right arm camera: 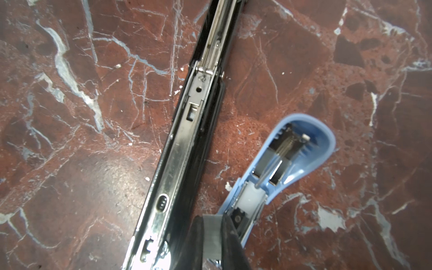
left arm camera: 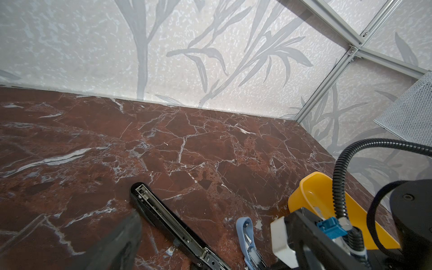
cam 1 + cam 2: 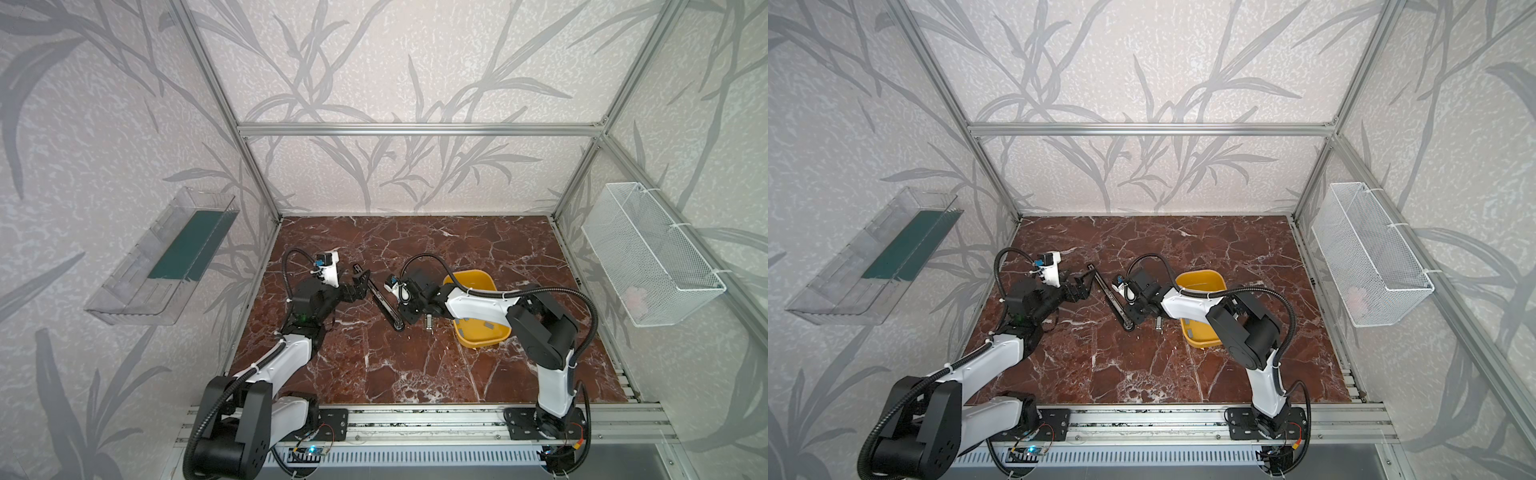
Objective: Load the staples into the stapler
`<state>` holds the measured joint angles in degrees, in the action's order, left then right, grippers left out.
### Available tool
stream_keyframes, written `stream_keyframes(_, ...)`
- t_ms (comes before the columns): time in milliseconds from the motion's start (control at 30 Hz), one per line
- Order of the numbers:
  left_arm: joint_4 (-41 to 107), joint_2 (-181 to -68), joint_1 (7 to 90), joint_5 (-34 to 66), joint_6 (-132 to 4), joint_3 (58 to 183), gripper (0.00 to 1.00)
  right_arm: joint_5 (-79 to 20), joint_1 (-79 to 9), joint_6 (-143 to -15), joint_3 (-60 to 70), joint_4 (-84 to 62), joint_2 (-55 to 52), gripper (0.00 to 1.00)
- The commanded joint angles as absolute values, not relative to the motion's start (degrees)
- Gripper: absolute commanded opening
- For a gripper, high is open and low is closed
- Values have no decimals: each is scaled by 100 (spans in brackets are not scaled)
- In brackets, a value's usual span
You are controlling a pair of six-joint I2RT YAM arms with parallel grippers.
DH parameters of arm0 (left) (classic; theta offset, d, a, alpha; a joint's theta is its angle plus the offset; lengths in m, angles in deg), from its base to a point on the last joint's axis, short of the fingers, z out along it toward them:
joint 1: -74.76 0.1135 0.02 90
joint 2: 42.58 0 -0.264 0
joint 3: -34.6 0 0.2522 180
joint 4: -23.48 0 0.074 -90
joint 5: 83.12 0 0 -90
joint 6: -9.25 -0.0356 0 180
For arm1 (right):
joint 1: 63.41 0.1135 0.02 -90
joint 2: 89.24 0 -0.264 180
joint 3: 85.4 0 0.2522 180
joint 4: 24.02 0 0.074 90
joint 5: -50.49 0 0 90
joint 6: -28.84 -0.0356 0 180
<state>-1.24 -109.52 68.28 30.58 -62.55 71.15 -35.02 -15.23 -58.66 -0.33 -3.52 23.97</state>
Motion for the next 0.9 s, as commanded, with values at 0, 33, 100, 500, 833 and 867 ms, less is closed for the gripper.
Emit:
stream_keyframes(0,-320,-10850,6834,3104,-6185,7054,99,-3609,-1499,-5957,107,-251,2364,0)
stream_keyframes(33,-319,-10851,6834,3107,-6186,7059,99,-3651,-1505,-5960,97,-253,2338,0)
stream_keyframes(100,-319,-10851,6831,3105,-6185,7060,99,-3776,-1482,-5976,101,-261,2306,0)
stream_keyframes(500,-329,-10863,6832,3105,-6194,7052,99,-3951,-1448,-6133,-43,-519,2039,0)
stream_keyframes(833,-327,-10841,6832,3103,-6195,7047,99,-3986,-1446,-6064,-298,-1014,2025,1)
stream_keyframes(867,-328,-10835,6830,3103,-6194,7049,99,-3991,-1446,-6063,-325,-1061,2048,1)
